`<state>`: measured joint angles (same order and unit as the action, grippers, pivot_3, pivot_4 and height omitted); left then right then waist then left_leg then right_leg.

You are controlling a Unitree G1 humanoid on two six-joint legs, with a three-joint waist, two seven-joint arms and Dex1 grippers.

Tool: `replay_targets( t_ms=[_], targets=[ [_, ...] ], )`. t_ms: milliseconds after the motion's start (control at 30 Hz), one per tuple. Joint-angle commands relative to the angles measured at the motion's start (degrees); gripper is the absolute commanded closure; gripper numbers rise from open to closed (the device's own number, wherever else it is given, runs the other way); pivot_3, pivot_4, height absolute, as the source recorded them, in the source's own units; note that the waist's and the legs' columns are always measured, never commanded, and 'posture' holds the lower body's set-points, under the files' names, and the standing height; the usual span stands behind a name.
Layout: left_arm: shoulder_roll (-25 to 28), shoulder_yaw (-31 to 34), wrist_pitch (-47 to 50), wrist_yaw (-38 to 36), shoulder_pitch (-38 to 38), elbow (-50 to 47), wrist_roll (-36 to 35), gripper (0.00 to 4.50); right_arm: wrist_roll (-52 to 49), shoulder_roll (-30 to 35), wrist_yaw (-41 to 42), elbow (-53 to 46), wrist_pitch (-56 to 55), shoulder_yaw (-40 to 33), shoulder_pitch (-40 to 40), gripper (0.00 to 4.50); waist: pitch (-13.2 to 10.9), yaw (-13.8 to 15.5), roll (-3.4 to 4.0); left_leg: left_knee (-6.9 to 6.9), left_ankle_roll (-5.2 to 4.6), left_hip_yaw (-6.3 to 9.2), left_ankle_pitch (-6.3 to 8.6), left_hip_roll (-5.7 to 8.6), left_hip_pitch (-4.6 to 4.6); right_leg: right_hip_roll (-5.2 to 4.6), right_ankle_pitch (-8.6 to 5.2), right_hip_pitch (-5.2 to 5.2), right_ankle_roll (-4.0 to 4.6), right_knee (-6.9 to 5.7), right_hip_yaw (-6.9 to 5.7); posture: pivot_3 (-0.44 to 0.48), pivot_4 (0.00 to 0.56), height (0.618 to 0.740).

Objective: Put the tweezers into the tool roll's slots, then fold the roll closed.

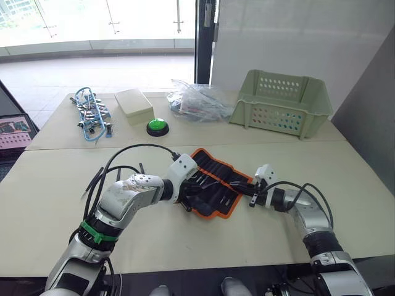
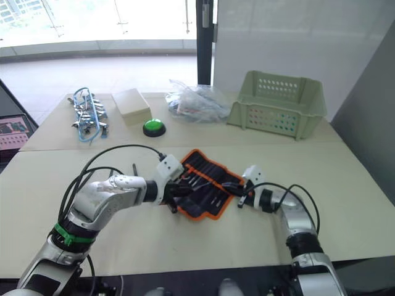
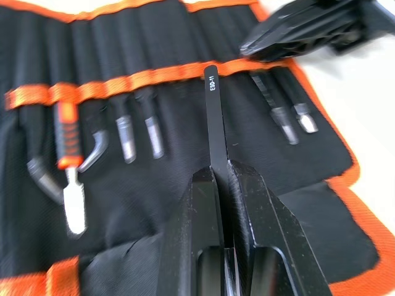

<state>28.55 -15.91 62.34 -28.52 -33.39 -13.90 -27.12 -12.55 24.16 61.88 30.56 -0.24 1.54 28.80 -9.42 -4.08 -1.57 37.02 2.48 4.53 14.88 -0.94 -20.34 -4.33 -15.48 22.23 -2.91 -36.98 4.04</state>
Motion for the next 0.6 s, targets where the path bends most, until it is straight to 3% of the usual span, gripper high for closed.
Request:
replay_targets(
  t_ms=[33, 200, 600],
  targets=[
    [-0.3, 1.7, -0.3, 1.3, 0.4, -1.7, 1.4, 4.48, 1.2, -0.4, 0.2, 0.6, 1.9, 1.9, -0.6, 4.50, 0.0, 0.1, -0.01, 0.01, 0.00, 0.00, 0.00, 0.00, -0.01, -0.01, 0.00, 0.00, 0.00, 0.00, -0.01, 0.000, 0.150, 0.740],
    [-0.2, 1.3, -1.8, 0.5, -0.2, 0.4, 3.0, 4.48, 1.8, -0.8, 0.7, 0.9, 1.9, 2.9, -0.2, 4.50, 0.0, 0.1, 0.00, 0.01, 0.00, 0.00, 0.00, 0.03, -0.02, -0.04, 0.00, -0.01, 0.00, 0.01, -0.01, 0.000, 0.150, 0.740],
    [-7.2, -2.5, -14.4, -0.7, -2.7, 14.4, 11.3, 4.48, 5.2, -0.9, -0.3, 3.3, -0.2, 5.8, 0.6, 4.50, 0.0, 0.3, 0.00, 0.03, 0.01, 0.00, 0.00, 0.06, -0.01, -0.05, 0.00, -0.03, 0.00, 0.02, -0.01, 0.000, 0.150, 0.740]
  ],
)
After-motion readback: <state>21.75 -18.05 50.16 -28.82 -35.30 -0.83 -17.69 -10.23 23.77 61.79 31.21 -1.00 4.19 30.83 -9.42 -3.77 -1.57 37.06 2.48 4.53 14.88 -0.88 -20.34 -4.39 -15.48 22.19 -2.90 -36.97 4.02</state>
